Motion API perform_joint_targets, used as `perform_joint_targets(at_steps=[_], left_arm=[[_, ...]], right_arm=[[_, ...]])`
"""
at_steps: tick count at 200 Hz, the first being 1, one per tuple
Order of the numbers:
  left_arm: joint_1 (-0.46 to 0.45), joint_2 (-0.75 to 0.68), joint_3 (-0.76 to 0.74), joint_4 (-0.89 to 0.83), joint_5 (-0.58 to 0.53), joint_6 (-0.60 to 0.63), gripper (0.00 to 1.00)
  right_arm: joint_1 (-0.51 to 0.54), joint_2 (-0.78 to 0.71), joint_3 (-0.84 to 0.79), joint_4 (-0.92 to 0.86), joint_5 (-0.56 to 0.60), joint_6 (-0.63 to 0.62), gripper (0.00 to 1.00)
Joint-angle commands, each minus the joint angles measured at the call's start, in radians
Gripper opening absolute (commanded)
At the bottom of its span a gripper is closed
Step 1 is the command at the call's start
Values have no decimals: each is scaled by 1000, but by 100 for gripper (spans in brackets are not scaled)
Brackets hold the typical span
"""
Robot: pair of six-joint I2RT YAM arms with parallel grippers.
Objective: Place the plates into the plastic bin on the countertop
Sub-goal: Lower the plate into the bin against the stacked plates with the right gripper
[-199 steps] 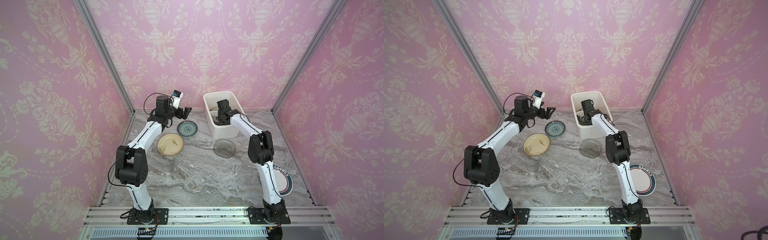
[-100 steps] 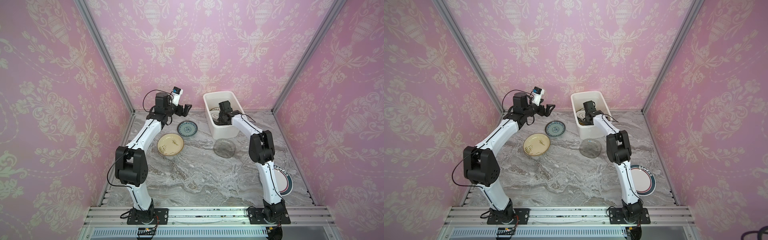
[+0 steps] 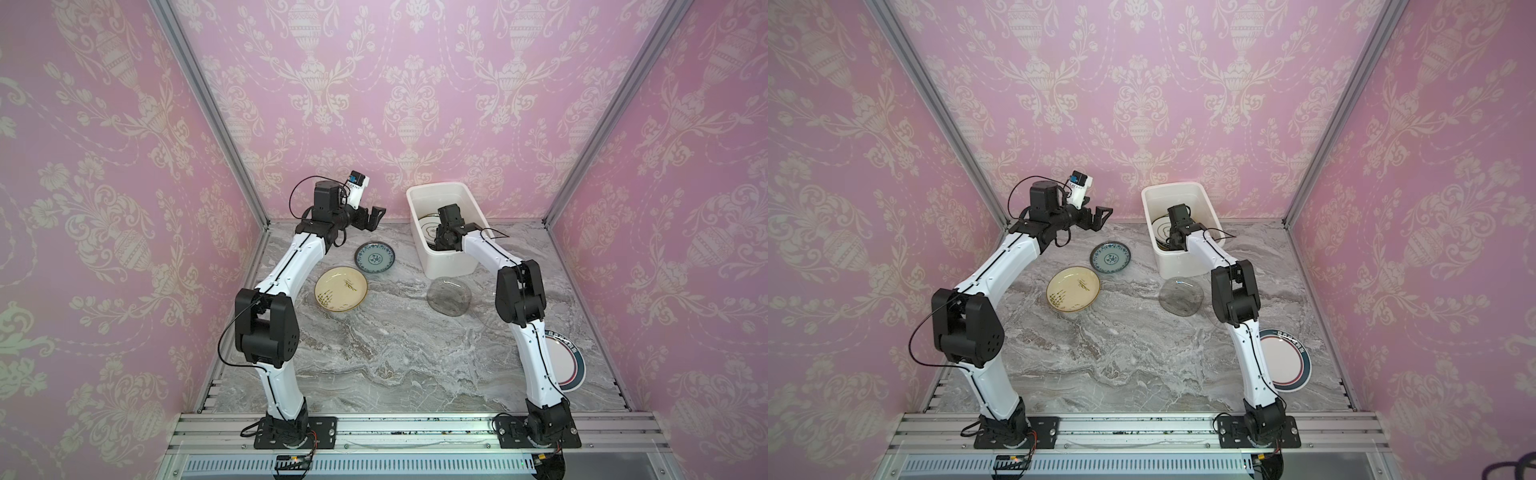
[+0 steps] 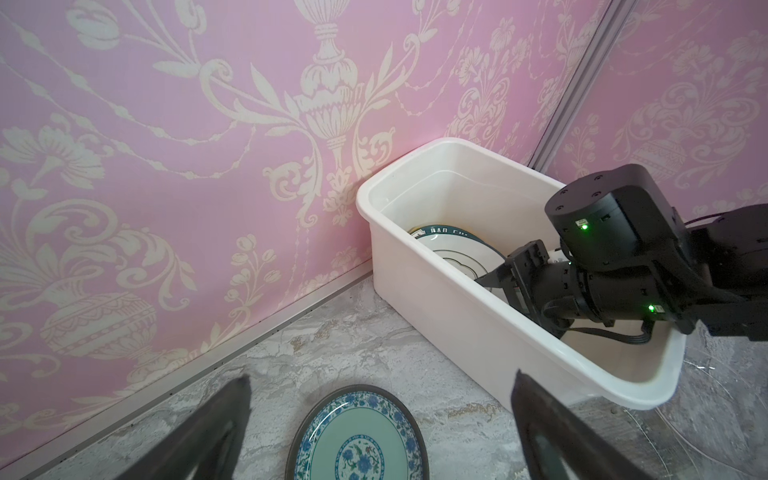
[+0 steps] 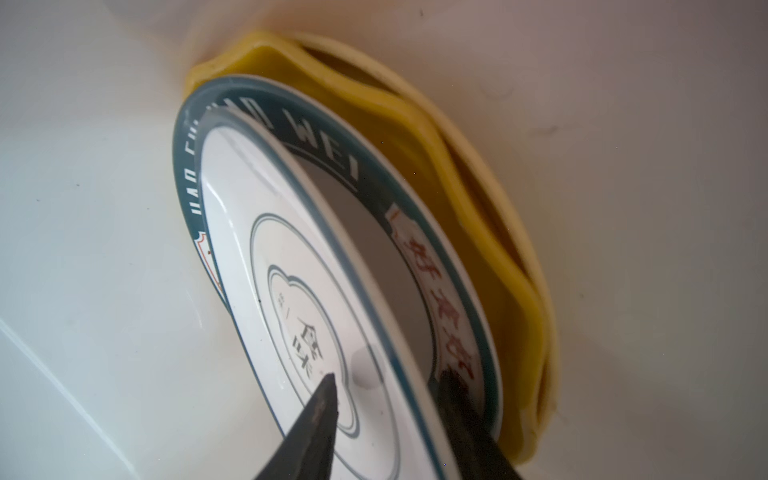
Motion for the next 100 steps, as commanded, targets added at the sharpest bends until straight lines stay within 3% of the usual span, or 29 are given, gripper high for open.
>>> perform_joint_targets(at_steps=[1, 26, 51, 100], left_arm=[[-9, 12, 47, -39, -24, 28, 99], [-13, 17, 63, -52, -26, 37, 99], [-16, 16, 72, -63, -29, 48, 99], [-18, 0, 72, -78, -33, 77, 99]], right_arm=[[-33, 82, -9, -61, 2, 6, 51], [-40, 84, -5, -54, -13, 4, 67], [-46, 88, 25, -77, -21, -3, 99], [-48, 71, 72, -139, -28, 10, 100]])
